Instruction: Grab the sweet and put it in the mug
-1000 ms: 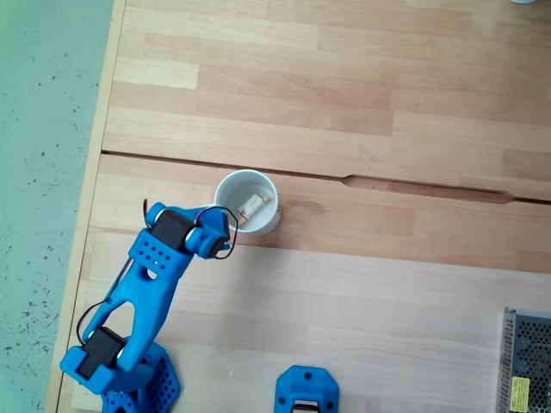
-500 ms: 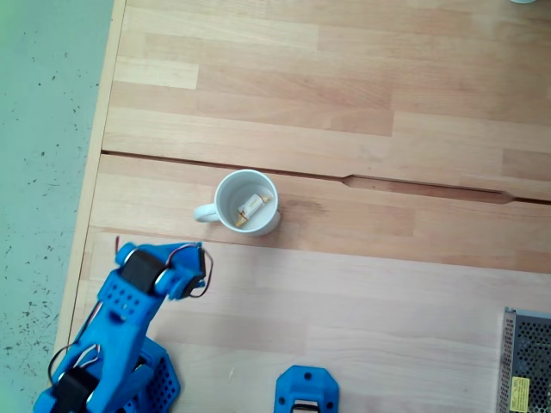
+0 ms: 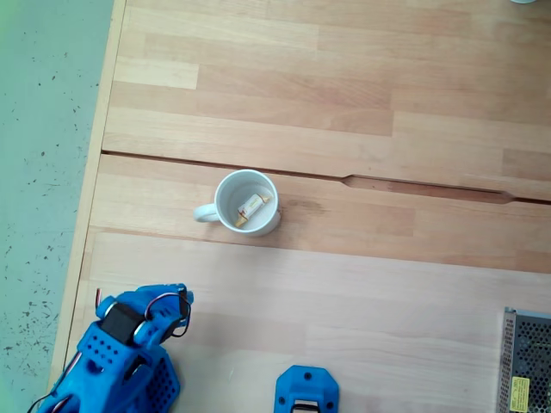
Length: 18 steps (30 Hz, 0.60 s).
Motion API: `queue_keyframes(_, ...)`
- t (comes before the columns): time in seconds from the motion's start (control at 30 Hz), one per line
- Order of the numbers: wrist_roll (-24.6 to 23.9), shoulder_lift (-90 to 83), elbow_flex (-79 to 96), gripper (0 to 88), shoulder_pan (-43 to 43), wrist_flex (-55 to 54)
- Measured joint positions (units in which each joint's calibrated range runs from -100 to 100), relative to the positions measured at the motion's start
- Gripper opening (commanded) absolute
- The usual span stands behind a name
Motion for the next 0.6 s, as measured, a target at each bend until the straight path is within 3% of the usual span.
queue_keyframes(0.3,0.29,-13.99,29.31,0.0,-3.55,-14.48)
queue_keyframes(0.6,-0.05,-20.53,34.60,0.0,-4.87,-15.79)
